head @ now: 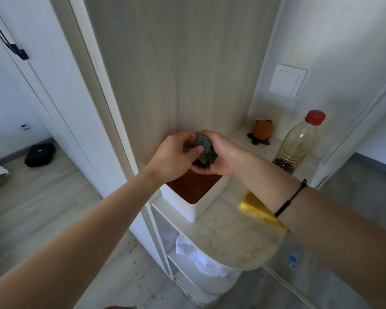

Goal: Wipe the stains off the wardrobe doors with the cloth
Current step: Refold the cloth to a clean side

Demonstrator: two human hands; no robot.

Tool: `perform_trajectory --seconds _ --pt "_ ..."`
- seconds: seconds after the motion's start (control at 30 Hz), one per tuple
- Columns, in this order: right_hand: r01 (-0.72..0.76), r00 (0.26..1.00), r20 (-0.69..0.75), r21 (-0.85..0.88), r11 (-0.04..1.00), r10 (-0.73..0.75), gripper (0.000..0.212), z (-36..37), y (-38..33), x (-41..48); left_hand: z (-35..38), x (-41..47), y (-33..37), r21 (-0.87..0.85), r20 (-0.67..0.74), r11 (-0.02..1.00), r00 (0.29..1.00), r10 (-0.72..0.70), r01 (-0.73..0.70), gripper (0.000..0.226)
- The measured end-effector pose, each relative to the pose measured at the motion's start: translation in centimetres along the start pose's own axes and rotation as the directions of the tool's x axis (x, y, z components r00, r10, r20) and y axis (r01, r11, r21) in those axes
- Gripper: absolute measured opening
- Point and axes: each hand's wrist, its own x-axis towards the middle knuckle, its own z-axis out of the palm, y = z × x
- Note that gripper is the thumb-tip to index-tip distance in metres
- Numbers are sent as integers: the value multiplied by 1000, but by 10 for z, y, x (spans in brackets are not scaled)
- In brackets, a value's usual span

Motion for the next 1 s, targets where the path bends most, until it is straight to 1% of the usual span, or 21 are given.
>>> perform_trajectory --seconds 0.03,0.13,0.23,0.3,0.33,0.37,0.4,0.47,0.5,0.53,0.6,0.63,0.67,0.7,0.73,0.77,0.8,0.83,0.9,0.93,1.0 --pt "12 998 -59 -11 1000 -13 25 2 0 1 1 0 0 29 -16 1000 1000 -3 3 2" --pt "68 975 -202 -139 988 -96 17 7 7 7 -2 -2 -3 198 -57 980 998 -4 15 8" --pt "96 960 -227 -278 956 -163 19 11 15 10 -4 -4 -6 315 -58 949 998 -7 25 4" --pt "128 942 -237 -401 907 -237 22 13 17 13 -4 -6 -6 370 -42 929 999 4 12 8" --pt "147 928 -225 -513 846 -298 23 12 18 16 -5 -7 -6 403 -24 915 1000 3 7 10" --pt "152 913 -192 -658 738 -359 24 10 17 19 -7 -8 -5 460 8 888 1000 3 -6 11" --pt "141 906 -138 -792 593 -400 24 7 16 22 -7 -9 -4 532 62 847 998 -9 -26 14" --pt "104 927 -13 -951 290 -374 27 2 10 20 -5 -11 -4 656 169 751 984 -57 -70 25" --pt "94 939 30 -981 171 -344 31 0 6 19 -3 -12 -5 693 205 717 974 -96 -75 28" --pt "95 941 64 -992 80 -331 35 -1 1 16 -2 -14 -7 710 233 700 964 -129 -78 27" --pt "118 928 118 -993 -22 -353 36 -2 -7 8 1 -16 -9 730 256 679 952 -167 -78 7" --pt "128 923 145 -989 -70 -357 35 -2 -8 5 3 -16 -12 725 249 686 954 -168 -68 18" --pt "135 920 178 -980 -145 -350 35 -2 -7 3 6 -17 -13 706 247 706 954 -172 -56 33" --pt "132 919 208 -963 -234 -336 35 -3 -2 4 9 -17 -17 677 257 734 950 -177 -47 40" --pt "122 923 225 -940 -320 -311 32 -2 5 6 10 -17 -18 644 277 763 945 -172 -50 37" --pt "119 932 232 -922 -370 -280 27 -1 13 10 13 -16 -20 646 315 760 931 -183 -69 28" --pt "111 946 216 -917 -384 -242 19 1 19 14 16 -14 -22 666 340 740 919 -197 -87 19" --pt "104 958 194 -920 -377 -210 12 2 24 18 17 -11 -25 688 351 720 910 -221 -91 17" --pt "87 970 151 -947 -309 -190 11 4 22 22 20 -6 -28 707 353 702 903 -246 -85 21" --pt "87 966 146 -960 -265 -215 14 3 19 23 22 -5 -29 711 351 698 902 -251 -83 22" --pt "98 933 153 -979 -180 -324 20 -1 12 22 24 -5 -30 707 334 703 914 -231 -80 24"
